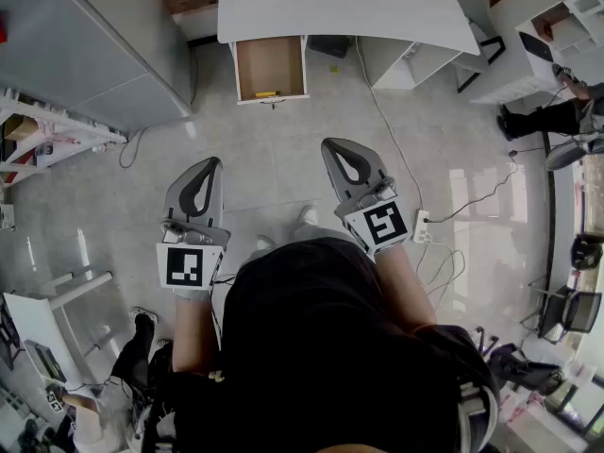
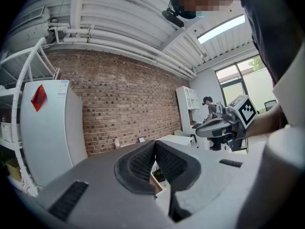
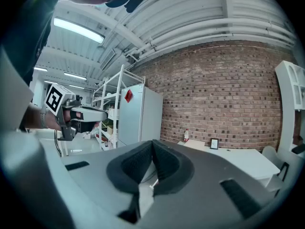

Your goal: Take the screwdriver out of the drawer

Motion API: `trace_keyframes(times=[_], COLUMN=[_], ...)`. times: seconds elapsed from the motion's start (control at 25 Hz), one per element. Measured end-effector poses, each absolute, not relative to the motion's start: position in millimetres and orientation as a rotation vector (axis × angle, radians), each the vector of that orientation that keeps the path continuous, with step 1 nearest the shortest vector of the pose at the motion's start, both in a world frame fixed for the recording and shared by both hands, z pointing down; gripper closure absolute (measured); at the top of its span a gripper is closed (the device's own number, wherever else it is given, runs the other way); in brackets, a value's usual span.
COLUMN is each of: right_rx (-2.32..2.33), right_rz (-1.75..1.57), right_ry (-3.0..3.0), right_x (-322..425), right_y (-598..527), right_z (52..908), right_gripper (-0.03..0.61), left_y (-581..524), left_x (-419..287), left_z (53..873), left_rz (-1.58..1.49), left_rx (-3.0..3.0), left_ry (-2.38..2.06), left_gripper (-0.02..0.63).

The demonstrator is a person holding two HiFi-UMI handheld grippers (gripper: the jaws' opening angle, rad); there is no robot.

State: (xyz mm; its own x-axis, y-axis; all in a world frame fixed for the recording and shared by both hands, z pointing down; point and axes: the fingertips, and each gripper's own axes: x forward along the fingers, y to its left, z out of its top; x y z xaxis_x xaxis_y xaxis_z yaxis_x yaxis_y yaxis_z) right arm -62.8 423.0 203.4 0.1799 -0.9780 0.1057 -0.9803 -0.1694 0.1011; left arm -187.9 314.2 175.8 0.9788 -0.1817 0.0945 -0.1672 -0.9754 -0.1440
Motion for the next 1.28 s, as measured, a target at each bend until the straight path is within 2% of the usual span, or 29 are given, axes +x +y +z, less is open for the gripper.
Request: trace_keyframes(times=[0.72, 1.28], right_rx=[2.240, 2.206], right_rz=[0.141, 0.165], right_ry=[-2.001, -2.032], right_x=[19.3, 58.9], right_y=[466.5, 343.7], right_z=[228.6, 239.9], right_gripper=[0.569, 0.569], left_y=[350.2, 228.0], left_x=[-107.6, -66.9], left_z=[198.2, 219.7], left_rz=[-0.229, -0.277], left_rx=[-2.977, -2.993], left_ry=[0.348, 0.359], left_gripper=[0.609, 0.609])
